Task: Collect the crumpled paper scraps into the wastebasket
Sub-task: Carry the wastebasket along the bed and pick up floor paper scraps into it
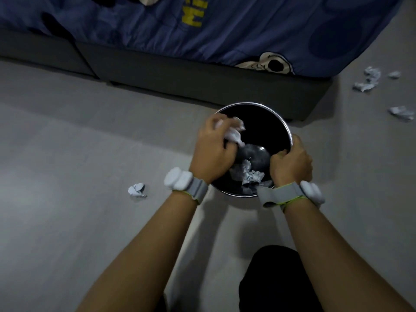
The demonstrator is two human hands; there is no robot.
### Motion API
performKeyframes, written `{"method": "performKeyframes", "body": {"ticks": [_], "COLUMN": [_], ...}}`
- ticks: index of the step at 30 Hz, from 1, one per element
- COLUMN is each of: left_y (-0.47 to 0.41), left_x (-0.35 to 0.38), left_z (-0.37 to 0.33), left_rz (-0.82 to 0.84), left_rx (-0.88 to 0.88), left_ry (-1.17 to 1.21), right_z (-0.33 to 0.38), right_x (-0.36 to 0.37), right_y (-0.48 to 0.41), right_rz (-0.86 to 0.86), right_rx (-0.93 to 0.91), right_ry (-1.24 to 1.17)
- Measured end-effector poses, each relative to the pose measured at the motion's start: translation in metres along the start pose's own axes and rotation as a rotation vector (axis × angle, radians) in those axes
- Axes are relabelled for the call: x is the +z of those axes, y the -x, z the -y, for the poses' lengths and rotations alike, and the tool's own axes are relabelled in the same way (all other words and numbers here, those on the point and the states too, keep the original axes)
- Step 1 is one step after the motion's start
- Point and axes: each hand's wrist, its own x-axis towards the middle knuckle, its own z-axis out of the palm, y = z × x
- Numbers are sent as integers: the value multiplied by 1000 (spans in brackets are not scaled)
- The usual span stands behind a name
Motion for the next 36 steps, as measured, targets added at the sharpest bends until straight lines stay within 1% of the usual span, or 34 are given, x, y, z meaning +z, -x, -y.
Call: {"method": "performKeyframes", "body": {"ticks": [2, 3, 4, 5, 7, 9, 11, 12, 13, 14, 15, 16, 18, 19, 21, 23, 25, 26, 27, 28, 29, 31, 32, 33, 34, 36], "left_y": [9, 13, 15, 15, 11, 7, 7, 11, 16, 22, 29, 39, 59, 67, 80, 86, 83, 80, 76, 71, 64, 46, 36, 26, 17, 3], "left_x": [16, 20, 21, 19, 12, 5, 5, 9, 16, 24, 33, 43, 63, 71, 78, 80, 77, 73, 69, 62, 53, 31, 18, 8, -2, -17], "left_z": [4, 8, 14, 18, 29, 47, 71, 85, 99, 113, 126, 140, 161, 169, 179, 183, 180, 179, 176, 171, 164, 142, 128, 116, 102, 74], "left_rz": [182, 207, 182, 107, -108, -281, -392, -419, -403, -331, -197, -18, 345, 472, 602, 638, 634, 594, 501, 363, 188, -192, -357, -476, -537, -539], "left_rx": [-7, -5, 8, 18, -22, -137, -280, -360, -445, -516, -565, -579, -532, -504, -480, -453, -459, -498, -561, -639, -702, -761, -741, -688, -623, -522], "left_ry": [-201, -267, -284, -257, -148, -104, -72, -56, -60, -90, -149, -233, -404, -469, -560, -624, -592, -537, -466, -384, -296, -118, -30, 50, 109, 185], "right_z": [1, 1, 0, -1, -3, -6, -7, -7, -9, -10, -11, -12, -13, -13, -13, -13, -14, -13, -13, -12, -12, -11, -10, -11, -11, -11], "right_x": [0, -1, -1, -1, -1, 0, -1, -2, -2, -2, -1, -1, 1, 1, 1, 1, 1, 1, 1, 1, 0, -1, -1, 0, -1, -2], "right_y": [-1, -2, -2, -3, -4, -6, -8, -9, -10, -11, -11, -10, -11, -11, -10, -10, -9, -8, -8, -7, -6, -5, -5, -5, -4, -2], "right_rz": [8, 10, 10, 9, 7, 4, -6, -8, -10, -11, -8, -7, -13, -16, -17, -25, -26, -25, -22, -18, -16, -11, -8, -8, -9, -3], "right_rx": [16, 21, 23, 23, 27, 42, 45, 46, 51, 53, 53, 52, 46, 42, 38, 39, 40, 41, 40, 38, 37, 34, 33, 35, 38, 35], "right_ry": [3, 4, 6, 8, 12, 13, 13, 11, 12, 14, 15, 18, 14, 10, 1, 6, 10, 8, 7, 8, 8, 5, 5, 10, 8, 2]}}
